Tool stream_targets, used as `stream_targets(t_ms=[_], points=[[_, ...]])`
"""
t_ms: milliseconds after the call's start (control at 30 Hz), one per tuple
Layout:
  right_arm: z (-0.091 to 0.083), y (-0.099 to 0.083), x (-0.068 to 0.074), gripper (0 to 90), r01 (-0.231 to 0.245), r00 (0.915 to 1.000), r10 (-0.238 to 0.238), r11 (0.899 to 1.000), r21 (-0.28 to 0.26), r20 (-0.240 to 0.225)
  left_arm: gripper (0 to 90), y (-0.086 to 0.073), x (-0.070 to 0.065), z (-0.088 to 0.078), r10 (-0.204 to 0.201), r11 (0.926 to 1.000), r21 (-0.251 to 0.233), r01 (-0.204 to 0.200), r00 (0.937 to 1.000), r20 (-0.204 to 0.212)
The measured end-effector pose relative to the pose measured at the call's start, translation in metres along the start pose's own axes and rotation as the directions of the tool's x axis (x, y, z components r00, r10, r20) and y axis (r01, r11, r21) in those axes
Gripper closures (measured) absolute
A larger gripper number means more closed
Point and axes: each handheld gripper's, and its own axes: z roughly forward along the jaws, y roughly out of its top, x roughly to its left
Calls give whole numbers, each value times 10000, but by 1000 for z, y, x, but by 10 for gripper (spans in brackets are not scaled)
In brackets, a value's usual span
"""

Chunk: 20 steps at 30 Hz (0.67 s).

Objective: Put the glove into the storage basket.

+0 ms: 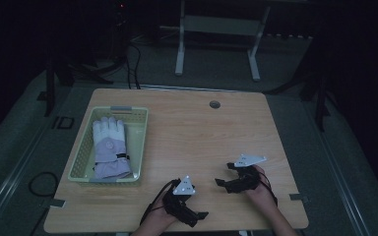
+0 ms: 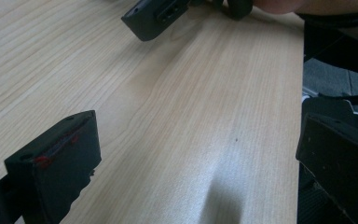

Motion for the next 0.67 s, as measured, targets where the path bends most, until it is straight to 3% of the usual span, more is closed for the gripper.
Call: stream_targets(t_ms=[100, 300, 667], points=[[-1, -2, 2, 139, 159, 9997, -160, 9999, 13, 163, 0, -1, -2, -3, 97, 9995, -290, -99, 9999, -55], [0, -3, 4, 139, 166, 9994, -164, 9999, -46, 298, 0, -3, -5, -4, 295, 9992, -284, -294, 9996, 20], [1, -4, 1, 139, 20, 9993, -20, 10000, -11, 379, 0, -4, -3, -5, 306, 9990, -333, -303, 9995, 73]])
